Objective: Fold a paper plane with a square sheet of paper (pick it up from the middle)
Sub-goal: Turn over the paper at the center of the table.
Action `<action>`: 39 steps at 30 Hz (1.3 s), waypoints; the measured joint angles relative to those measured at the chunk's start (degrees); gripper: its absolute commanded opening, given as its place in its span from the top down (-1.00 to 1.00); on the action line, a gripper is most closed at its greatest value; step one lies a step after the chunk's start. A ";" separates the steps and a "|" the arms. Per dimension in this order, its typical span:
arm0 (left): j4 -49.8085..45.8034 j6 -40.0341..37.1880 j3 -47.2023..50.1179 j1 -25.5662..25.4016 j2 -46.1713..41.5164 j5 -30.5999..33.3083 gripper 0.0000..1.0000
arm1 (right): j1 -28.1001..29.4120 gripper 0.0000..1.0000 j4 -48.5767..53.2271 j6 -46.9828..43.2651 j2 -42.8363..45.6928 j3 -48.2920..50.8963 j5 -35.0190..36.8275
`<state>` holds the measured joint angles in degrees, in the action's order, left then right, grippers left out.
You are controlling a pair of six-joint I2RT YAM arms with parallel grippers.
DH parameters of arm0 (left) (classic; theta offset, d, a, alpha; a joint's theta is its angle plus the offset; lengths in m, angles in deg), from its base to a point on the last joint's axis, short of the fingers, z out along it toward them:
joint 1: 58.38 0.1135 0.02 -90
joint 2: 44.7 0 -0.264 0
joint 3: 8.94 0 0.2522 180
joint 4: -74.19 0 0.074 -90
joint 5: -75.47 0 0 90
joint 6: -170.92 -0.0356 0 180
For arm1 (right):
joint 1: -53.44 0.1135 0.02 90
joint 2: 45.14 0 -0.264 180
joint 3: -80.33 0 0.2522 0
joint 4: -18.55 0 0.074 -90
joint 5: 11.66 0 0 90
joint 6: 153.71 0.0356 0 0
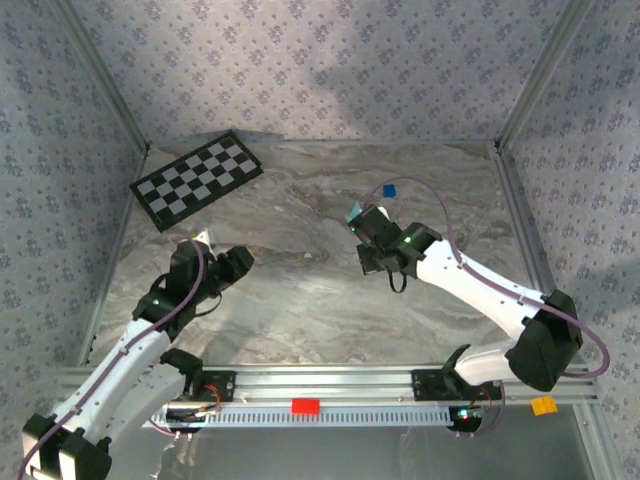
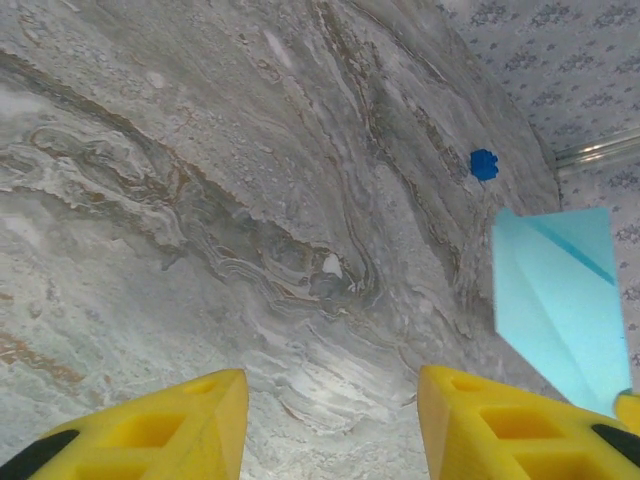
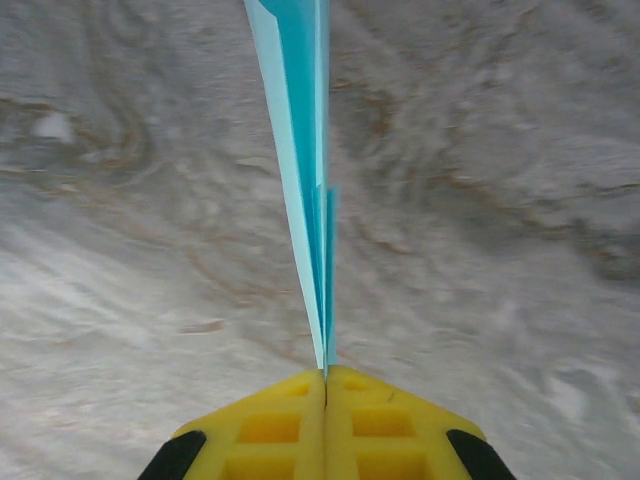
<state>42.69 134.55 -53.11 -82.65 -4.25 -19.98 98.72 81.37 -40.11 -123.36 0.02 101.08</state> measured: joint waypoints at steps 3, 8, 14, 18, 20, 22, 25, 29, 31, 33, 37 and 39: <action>-0.94 -0.09 0.46 0.66 -0.90 0.20 -0.03 | 1.99 1.00 3.91 -0.22 -1.84 -2.64 7.43; -1.86 -0.07 0.59 1.49 -1.44 0.39 -0.05 | 4.57 1.00 7.15 -1.01 -4.74 -3.82 14.43; -2.82 -0.07 0.57 2.25 -1.44 0.39 -0.07 | 8.00 1.00 8.66 -1.20 -10.62 -4.28 17.27; -4.26 -0.04 0.57 2.54 -1.44 0.39 -0.07 | 10.75 0.94 8.87 -1.18 -15.39 -4.52 16.57; -5.01 -0.02 0.57 2.54 -1.46 0.42 -0.07 | 12.11 0.91 8.52 -1.16 -17.53 -4.98 15.26; -5.42 0.00 0.57 2.71 -1.75 0.42 -0.07 | 13.68 0.89 7.93 -1.14 -19.85 -5.77 13.25; -5.84 0.00 0.57 3.04 -2.78 0.61 -0.07 | 15.52 0.78 6.71 -0.92 -23.47 -7.37 9.90; -6.56 -0.02 0.57 4.15 -3.28 0.63 -0.07 | 16.26 0.27 3.63 -0.63 -25.20 -7.78 2.84; -6.78 -0.02 0.57 4.70 -3.28 0.59 -0.08 | 15.91 0.02 0.72 -0.66 -24.09 -7.32 -1.51; -6.78 0.00 0.57 4.90 -3.28 0.59 -0.08 | 15.04 -0.08 -3.45 -0.22 -21.16 -5.33 -6.64; -6.67 0.04 0.57 4.90 -3.26 0.00 -0.05 | 8.50 0.11 -13.40 2.27 -10.60 3.26 -17.51; -6.40 0.28 0.57 4.90 -3.15 -0.66 -0.03 | 2.23 0.36 -18.75 4.61 -6.12 8.39 -23.67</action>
<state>36.28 134.83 -52.54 -77.76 -7.40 -20.63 100.95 62.62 -35.50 -129.48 8.42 77.41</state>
